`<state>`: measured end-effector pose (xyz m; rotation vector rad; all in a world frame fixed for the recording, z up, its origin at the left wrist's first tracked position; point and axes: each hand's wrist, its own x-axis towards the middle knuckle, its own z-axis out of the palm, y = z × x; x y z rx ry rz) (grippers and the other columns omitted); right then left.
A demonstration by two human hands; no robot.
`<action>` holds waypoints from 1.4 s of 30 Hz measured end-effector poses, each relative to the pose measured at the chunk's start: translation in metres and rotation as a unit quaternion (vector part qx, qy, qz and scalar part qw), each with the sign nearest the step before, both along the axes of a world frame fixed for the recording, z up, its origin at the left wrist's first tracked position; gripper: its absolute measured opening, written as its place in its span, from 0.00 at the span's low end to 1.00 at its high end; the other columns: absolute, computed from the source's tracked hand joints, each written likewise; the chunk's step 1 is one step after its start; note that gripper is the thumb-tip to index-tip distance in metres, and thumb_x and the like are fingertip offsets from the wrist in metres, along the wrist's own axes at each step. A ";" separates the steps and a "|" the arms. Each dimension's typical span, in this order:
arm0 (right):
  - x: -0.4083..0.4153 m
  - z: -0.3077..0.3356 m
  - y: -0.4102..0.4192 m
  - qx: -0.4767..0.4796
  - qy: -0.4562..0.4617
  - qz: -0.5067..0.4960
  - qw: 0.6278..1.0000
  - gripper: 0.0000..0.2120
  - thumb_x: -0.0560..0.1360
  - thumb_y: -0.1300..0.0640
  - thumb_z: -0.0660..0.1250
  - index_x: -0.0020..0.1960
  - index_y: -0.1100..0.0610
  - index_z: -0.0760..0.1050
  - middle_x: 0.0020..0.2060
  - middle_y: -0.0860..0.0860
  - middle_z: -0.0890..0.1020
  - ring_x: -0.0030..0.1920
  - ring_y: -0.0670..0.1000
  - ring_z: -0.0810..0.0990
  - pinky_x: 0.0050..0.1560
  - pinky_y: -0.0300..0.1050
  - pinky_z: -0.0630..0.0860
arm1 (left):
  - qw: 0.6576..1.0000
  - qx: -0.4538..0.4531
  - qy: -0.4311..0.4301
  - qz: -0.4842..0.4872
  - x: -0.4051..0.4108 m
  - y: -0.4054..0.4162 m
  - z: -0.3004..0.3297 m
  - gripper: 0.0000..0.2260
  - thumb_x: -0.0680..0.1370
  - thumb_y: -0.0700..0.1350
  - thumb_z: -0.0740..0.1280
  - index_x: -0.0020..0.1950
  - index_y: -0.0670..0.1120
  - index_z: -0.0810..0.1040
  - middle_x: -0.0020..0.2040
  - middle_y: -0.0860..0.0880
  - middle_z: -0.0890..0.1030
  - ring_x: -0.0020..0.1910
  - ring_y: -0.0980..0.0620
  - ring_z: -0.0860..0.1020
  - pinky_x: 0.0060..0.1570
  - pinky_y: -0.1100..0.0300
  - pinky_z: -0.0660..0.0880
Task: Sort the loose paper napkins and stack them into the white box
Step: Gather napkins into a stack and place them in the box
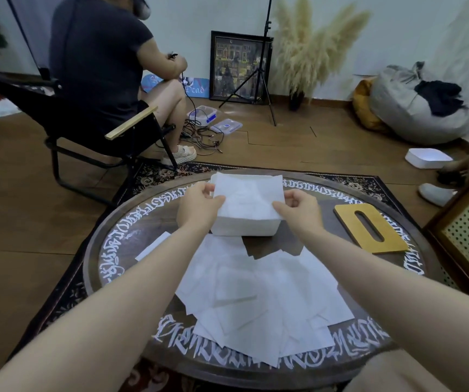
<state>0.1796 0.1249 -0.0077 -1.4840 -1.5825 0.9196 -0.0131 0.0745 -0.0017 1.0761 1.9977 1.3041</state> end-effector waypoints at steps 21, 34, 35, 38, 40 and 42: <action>-0.014 -0.005 0.049 0.020 -0.200 -0.008 0.980 0.11 0.77 0.58 0.64 0.59 0.53 0.75 0.43 0.47 0.76 0.51 0.54 0.76 0.49 0.46 0.72 | 0.966 -0.093 0.242 -0.016 -0.007 0.046 -0.006 0.13 0.79 0.47 0.64 0.63 0.51 0.74 0.59 0.49 0.79 0.60 0.46 0.74 0.47 0.57 0.64; -0.013 -0.004 0.055 0.037 -0.206 -0.018 0.978 0.09 0.78 0.58 0.63 0.57 0.52 0.75 0.44 0.46 0.76 0.49 0.52 0.76 0.46 0.44 0.70 | 0.949 -0.092 0.299 -0.045 -0.015 0.051 -0.012 0.15 0.78 0.47 0.65 0.64 0.50 0.72 0.56 0.49 0.80 0.59 0.46 0.75 0.46 0.57 0.65; -0.013 -0.004 0.055 0.039 -0.205 -0.019 0.978 0.09 0.78 0.58 0.63 0.57 0.52 0.75 0.44 0.46 0.76 0.48 0.52 0.76 0.45 0.44 0.69 | 0.947 -0.093 0.303 -0.048 -0.015 0.050 -0.012 0.15 0.78 0.47 0.65 0.65 0.50 0.72 0.56 0.49 0.80 0.58 0.46 0.75 0.46 0.57 0.65; -0.012 -0.002 0.056 0.058 -0.212 -0.015 0.975 0.10 0.77 0.59 0.64 0.57 0.52 0.75 0.43 0.46 0.76 0.49 0.52 0.76 0.46 0.43 0.69 | 0.940 -0.074 0.329 -0.054 -0.014 0.047 -0.011 0.18 0.77 0.46 0.66 0.67 0.50 0.70 0.56 0.49 0.79 0.58 0.46 0.75 0.47 0.55 0.67; -0.013 0.002 0.055 0.105 -0.257 0.006 0.961 0.11 0.76 0.59 0.65 0.58 0.52 0.76 0.46 0.47 0.77 0.53 0.53 0.75 0.50 0.45 0.70 | 0.917 -0.047 0.391 -0.061 -0.012 0.047 -0.011 0.20 0.76 0.46 0.67 0.68 0.50 0.69 0.59 0.49 0.76 0.60 0.47 0.71 0.53 0.54 0.68; -0.014 0.004 0.053 0.148 -0.319 0.048 0.935 0.13 0.75 0.57 0.67 0.59 0.50 0.77 0.50 0.48 0.78 0.55 0.52 0.72 0.54 0.47 0.67 | 0.894 -0.023 0.438 -0.088 -0.011 0.048 -0.011 0.20 0.76 0.47 0.66 0.68 0.52 0.70 0.62 0.51 0.73 0.62 0.48 0.69 0.57 0.55 0.65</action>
